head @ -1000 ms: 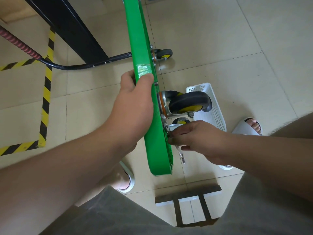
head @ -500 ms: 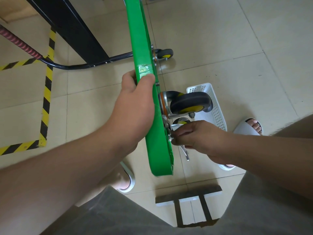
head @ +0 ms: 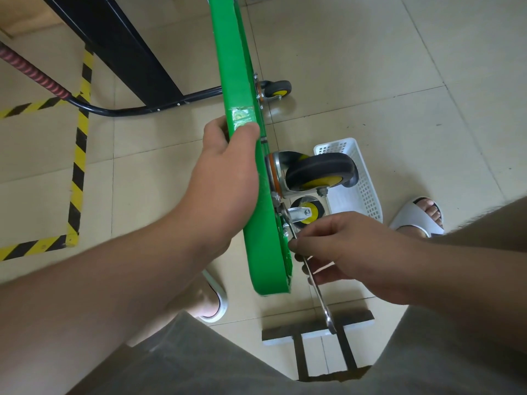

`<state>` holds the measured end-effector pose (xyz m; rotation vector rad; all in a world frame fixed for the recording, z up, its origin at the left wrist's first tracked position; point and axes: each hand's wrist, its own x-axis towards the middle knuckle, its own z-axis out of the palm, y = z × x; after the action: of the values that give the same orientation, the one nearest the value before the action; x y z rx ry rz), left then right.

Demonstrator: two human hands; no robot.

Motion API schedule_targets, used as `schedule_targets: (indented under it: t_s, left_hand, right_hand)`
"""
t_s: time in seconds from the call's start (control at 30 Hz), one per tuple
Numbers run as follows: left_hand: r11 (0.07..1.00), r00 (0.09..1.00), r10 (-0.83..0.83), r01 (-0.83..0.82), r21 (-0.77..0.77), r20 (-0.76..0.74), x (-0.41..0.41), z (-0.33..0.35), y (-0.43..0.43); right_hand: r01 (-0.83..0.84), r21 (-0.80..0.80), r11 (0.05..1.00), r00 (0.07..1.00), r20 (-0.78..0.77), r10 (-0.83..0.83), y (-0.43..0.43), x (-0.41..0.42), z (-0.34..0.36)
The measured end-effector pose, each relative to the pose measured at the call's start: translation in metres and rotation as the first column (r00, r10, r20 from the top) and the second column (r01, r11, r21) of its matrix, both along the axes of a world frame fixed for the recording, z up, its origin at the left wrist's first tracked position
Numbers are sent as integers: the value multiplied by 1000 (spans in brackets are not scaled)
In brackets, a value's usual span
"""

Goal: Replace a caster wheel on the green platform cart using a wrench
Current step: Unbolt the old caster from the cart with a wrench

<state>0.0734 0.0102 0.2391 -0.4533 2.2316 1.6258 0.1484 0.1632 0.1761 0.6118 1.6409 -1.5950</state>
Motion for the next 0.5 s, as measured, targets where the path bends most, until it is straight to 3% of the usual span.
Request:
schedule_targets:
  t_s: [0.5]
  left_hand:
    - [1000,1000,17,-17,11,-1,1,1,0]
  right_hand:
    - [-59,-23,998,998,-7,59,-3,-18,-25]
